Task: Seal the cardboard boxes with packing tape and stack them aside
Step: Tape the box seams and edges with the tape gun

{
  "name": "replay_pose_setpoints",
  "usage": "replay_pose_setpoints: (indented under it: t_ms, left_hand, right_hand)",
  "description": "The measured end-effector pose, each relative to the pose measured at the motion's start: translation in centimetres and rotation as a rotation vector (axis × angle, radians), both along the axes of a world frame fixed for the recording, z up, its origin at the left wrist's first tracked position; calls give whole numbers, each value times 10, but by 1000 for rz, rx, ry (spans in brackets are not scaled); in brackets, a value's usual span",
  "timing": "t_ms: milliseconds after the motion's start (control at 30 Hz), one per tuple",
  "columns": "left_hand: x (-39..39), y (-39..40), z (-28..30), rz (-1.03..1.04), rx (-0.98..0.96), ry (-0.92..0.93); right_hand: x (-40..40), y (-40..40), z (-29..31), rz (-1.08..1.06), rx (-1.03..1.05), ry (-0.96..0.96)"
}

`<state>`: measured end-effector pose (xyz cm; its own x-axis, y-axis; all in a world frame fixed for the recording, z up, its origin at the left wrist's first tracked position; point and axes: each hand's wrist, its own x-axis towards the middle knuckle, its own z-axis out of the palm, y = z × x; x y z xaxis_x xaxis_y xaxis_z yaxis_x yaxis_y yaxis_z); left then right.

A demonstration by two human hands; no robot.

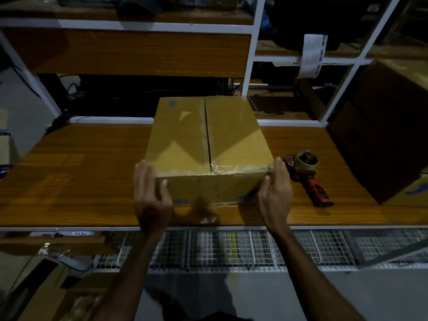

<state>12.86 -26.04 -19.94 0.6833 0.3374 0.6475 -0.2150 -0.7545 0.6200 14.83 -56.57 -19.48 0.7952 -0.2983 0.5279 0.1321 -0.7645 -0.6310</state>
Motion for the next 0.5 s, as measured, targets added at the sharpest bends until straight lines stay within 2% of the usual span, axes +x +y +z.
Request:
replay_pose_setpoints:
  t_ms: [67,133,200,367,433,500]
  left_hand:
    - [11,-22,16,-207,313,-25]
    - [24,-49,30,-441,517,173]
    - [33,-72,38,-521,673,357]
    - [81,-74,59,-587,776,576]
    - [114,-74,61,-572,856,708]
    - [151,-77,59,-551,841,849]
  right_hand:
    - [11,19,17,124,-262,-26]
    - [21,37,20,202,-403,69]
    - [23,43,10,178,-454,125]
    - [17,46,-8,89,-431,35]
    - [19,53,-5,48,-401,34]
    - [20,58,-4,12,-390,34]
